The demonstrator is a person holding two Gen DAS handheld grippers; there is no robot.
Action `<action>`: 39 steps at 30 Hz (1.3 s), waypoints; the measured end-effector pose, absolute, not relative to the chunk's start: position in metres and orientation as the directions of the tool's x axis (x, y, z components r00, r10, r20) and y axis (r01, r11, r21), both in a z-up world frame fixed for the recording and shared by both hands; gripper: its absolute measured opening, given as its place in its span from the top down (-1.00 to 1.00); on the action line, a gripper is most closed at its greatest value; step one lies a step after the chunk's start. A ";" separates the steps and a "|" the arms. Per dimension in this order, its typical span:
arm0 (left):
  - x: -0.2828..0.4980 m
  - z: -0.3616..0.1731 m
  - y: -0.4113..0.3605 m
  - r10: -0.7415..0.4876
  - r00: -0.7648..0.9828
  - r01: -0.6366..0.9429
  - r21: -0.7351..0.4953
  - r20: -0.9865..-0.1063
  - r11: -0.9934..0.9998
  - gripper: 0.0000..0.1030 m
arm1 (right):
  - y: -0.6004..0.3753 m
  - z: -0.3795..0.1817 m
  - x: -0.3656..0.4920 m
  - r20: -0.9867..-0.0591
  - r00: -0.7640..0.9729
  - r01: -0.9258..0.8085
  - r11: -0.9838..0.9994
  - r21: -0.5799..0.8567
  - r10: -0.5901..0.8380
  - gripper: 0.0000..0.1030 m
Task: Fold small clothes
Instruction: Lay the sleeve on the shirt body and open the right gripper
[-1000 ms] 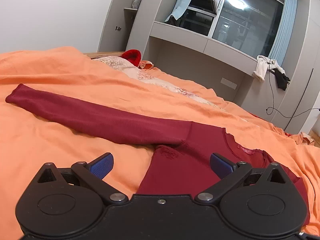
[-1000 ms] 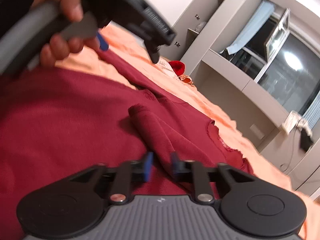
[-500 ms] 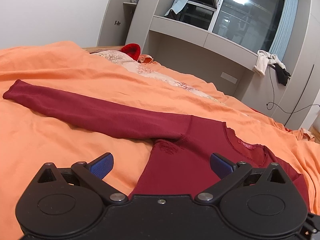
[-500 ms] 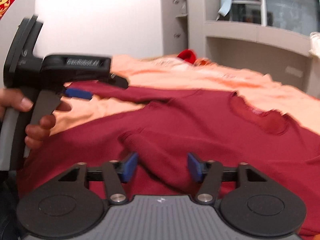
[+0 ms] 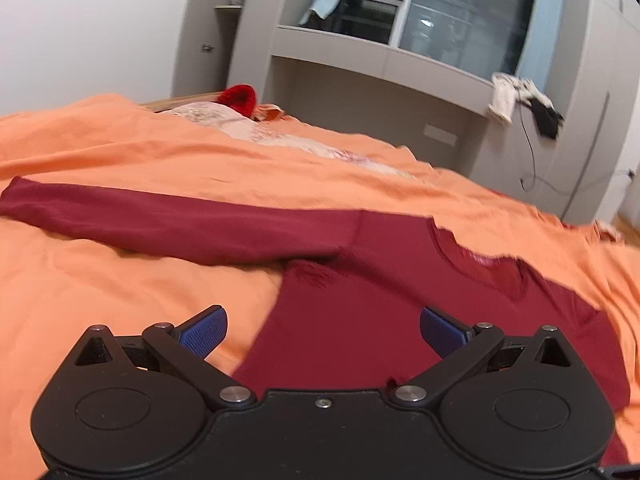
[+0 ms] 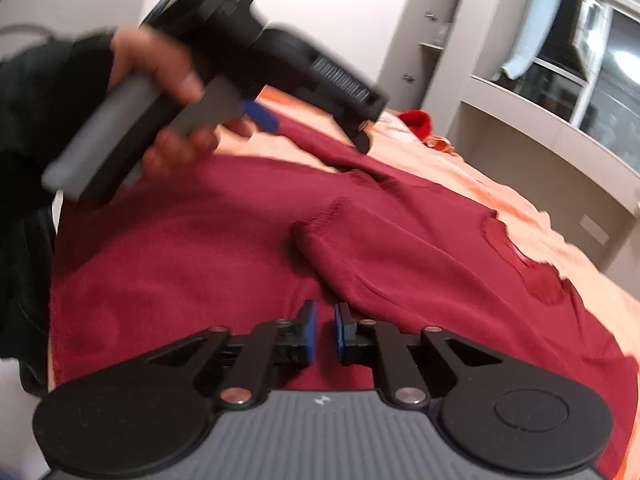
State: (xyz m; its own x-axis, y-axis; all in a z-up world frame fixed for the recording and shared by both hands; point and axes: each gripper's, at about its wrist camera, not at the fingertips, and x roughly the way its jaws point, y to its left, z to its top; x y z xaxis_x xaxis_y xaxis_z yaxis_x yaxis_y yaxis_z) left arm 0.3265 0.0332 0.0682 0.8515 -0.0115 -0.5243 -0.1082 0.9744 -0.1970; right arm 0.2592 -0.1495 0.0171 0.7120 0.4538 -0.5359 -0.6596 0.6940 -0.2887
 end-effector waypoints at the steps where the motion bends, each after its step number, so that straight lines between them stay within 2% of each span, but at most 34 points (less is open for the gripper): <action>1: 0.327 0.066 0.029 -0.020 0.847 -0.093 -0.185 -0.531 0.978 -0.99 | -0.156 0.021 0.257 -0.524 0.720 -0.648 0.711 -0.274 0.454 0.38; 2: 0.327 0.064 0.026 -0.026 0.844 -0.082 -0.176 -0.536 0.981 -0.99 | -0.165 0.026 0.252 -0.502 0.738 -0.626 0.735 -0.261 0.451 -0.06; 3: 0.327 0.062 0.022 -0.035 0.840 -0.064 -0.164 -0.542 0.984 -0.99 | -0.176 0.031 0.247 -0.475 0.761 -0.600 0.759 -0.255 0.442 -0.40; 5: 0.327 0.058 0.014 -0.046 0.832 -0.038 -0.141 -0.552 0.989 -0.99 | -0.198 0.040 0.241 -0.426 0.806 -0.543 0.800 -0.256 0.411 -0.57; 8: 0.322 0.054 0.004 -0.064 0.830 -0.006 -0.123 -0.555 0.992 -0.99 | -0.233 0.053 0.238 -0.372 0.874 -0.421 0.870 -0.255 0.314 -0.66; 11: 0.317 0.049 -0.009 -0.083 0.827 0.042 -0.086 -0.556 0.995 -0.99 | -0.270 0.058 0.242 -0.330 0.931 -0.249 0.935 -0.254 0.159 -0.73; 13: 0.316 0.043 -0.017 -0.073 0.819 0.058 -0.045 -0.569 0.997 -0.99 | -0.292 0.058 0.245 -0.331 0.942 -0.149 0.957 -0.248 0.060 -0.74; 15: 0.316 0.035 -0.022 -0.057 0.805 0.062 -0.012 -0.591 0.998 -0.99 | -0.323 0.053 0.253 -0.366 0.930 -0.082 0.983 -0.162 0.017 -0.74; 19: 0.315 0.026 -0.027 -0.032 0.791 0.067 0.035 -0.611 0.997 -0.99 | -0.379 0.040 0.275 -0.425 0.904 -0.004 0.993 0.117 0.054 -0.70; 22: 0.311 0.025 -0.030 -0.025 0.794 0.077 0.059 -0.608 0.995 -0.99 | -0.415 0.030 0.289 -0.436 0.897 0.067 0.952 0.297 0.073 -0.57; 25: 0.311 0.022 -0.032 -0.020 0.793 0.087 0.080 -0.609 0.993 -0.99 | -0.430 0.021 0.297 -0.434 0.896 0.076 0.931 0.357 0.093 -0.42; 26: 0.311 0.022 -0.032 -0.022 0.793 0.089 0.080 -0.609 0.993 -0.99 | -0.431 0.020 0.300 -0.438 0.893 0.077 0.928 0.365 0.098 -0.24; 27: 0.311 0.022 -0.032 -0.024 0.792 0.090 0.077 -0.610 0.993 -0.99 | -0.426 0.019 0.307 -0.449 0.887 0.079 0.925 0.373 0.105 0.13; 28: 0.311 0.022 -0.031 -0.030 0.791 0.092 0.071 -0.611 0.993 -0.99 | -0.426 0.016 0.312 -0.468 0.877 0.084 0.923 0.376 0.111 0.39; 29: 0.311 0.022 -0.030 -0.034 0.790 0.094 0.066 -0.612 0.993 -0.99 | -0.423 0.014 0.317 -0.491 0.864 0.090 0.923 0.373 0.114 0.73; 36: 0.306 0.023 -0.028 -0.049 0.787 0.116 0.070 -0.615 0.991 -0.99 | -0.430 0.028 0.304 -0.468 0.883 0.142 0.926 0.349 0.041 1.00; 39: 0.305 0.023 -0.029 -0.051 0.787 0.128 0.081 -0.615 0.989 -0.99 | -0.438 0.019 0.307 -0.497 0.868 0.190 0.911 0.365 0.018 1.00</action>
State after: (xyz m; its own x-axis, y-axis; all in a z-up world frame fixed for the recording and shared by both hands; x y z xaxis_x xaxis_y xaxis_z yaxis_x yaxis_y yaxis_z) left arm 0.3051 -0.0288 0.0227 0.7870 -0.0515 -0.6148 0.1277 0.9885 0.0806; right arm 0.3074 -0.4378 0.0186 0.8677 0.0184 -0.4968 0.1899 0.9113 0.3655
